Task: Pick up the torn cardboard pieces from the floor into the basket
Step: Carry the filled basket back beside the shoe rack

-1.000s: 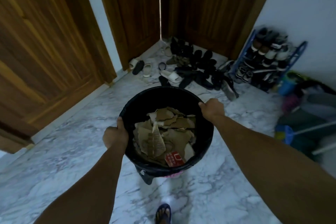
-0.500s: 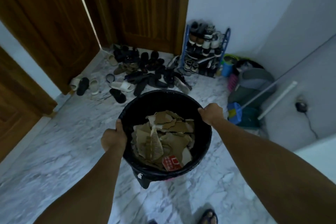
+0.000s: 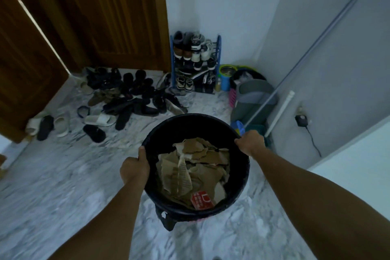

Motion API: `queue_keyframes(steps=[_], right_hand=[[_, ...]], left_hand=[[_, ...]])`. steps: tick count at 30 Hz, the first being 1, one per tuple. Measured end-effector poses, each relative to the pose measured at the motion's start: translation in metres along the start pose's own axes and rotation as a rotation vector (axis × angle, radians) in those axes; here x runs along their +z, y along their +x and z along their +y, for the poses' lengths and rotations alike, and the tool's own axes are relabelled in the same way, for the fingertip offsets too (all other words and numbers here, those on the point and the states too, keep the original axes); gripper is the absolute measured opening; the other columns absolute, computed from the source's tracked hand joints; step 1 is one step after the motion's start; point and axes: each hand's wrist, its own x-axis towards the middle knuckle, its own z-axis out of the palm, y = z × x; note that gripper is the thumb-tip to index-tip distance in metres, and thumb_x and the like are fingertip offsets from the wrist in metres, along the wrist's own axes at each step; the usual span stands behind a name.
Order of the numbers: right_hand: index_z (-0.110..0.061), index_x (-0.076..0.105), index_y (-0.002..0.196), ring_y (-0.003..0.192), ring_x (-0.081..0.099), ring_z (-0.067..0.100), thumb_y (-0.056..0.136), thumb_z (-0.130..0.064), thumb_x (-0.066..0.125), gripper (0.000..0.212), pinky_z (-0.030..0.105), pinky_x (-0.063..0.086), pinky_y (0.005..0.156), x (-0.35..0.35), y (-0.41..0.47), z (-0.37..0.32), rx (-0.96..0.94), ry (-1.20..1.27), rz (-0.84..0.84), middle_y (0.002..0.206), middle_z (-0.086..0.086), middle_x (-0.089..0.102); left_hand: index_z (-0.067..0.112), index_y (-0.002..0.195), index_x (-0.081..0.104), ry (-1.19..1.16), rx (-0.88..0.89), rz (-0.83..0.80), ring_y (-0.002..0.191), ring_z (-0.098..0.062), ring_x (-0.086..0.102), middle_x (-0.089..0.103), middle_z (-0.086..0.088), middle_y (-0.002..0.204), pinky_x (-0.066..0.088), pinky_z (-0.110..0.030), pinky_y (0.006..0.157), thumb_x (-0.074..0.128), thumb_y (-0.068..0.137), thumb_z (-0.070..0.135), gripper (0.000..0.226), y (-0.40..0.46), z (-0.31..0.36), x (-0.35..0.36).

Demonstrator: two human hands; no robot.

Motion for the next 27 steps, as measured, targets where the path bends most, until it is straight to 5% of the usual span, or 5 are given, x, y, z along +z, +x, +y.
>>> queue_keyframes(steps=[3,7,10,17,27], right_hand=[[0.0,0.06,0.097,0.086,0.06,0.03,0.089,-0.032,0.062,0.033,0.028,0.038,0.064,-0.02,0.026,0.03,0.04,0.006,-0.002,0.088,0.013,0.054],[-0.002,0.053,0.084,0.085,0.062,0.029,0.088,-0.03,0.065,0.031,0.028,0.038,0.062,-0.039,0.053,0.063,0.082,0.064,0.008,0.081,0.012,0.055],[-0.002,0.057,0.077,0.078,0.061,0.03,0.089,-0.028,0.064,0.03,0.029,0.042,0.063,-0.053,0.074,0.086,0.104,0.076,0.013,0.07,0.008,0.053],[0.007,0.064,0.107,0.103,0.064,0.033,0.092,-0.03,0.059,0.041,0.025,0.041,0.07,-0.077,0.128,0.131,0.183,0.081,-0.003,0.101,0.018,0.064],[0.0,0.068,0.107,0.105,0.063,0.034,0.089,-0.019,0.058,0.028,0.033,0.049,0.082,-0.097,0.221,0.192,0.325,0.202,-0.014,0.109,0.019,0.067]], left_hand=[[-0.012,0.103,0.066,-0.043,0.014,-0.042,0.106,-0.039,0.059,0.062,-0.032,0.114,0.043,-0.037,0.088,0.034,0.099,0.052,0.072,-0.008,0.031,0.032],[-0.003,0.077,0.063,-0.046,0.018,-0.101,0.104,-0.038,0.06,0.064,-0.028,0.1,0.043,-0.037,0.086,0.039,0.098,0.05,0.062,-0.011,0.061,0.066],[-0.01,0.112,0.063,-0.053,0.037,-0.106,0.112,-0.038,0.057,0.06,-0.029,0.12,0.042,-0.035,0.091,0.04,0.099,0.047,0.063,-0.01,0.087,0.092],[0.005,0.056,0.052,-0.074,0.062,-0.16,0.076,-0.033,0.061,0.055,-0.012,0.065,0.045,-0.034,0.07,0.045,0.097,0.046,0.058,0.005,0.146,0.16],[-0.006,0.079,0.061,-0.008,0.065,-0.265,0.077,-0.032,0.057,0.058,-0.017,0.078,0.041,-0.034,0.071,0.047,0.098,0.04,0.051,0.03,0.209,0.27]])
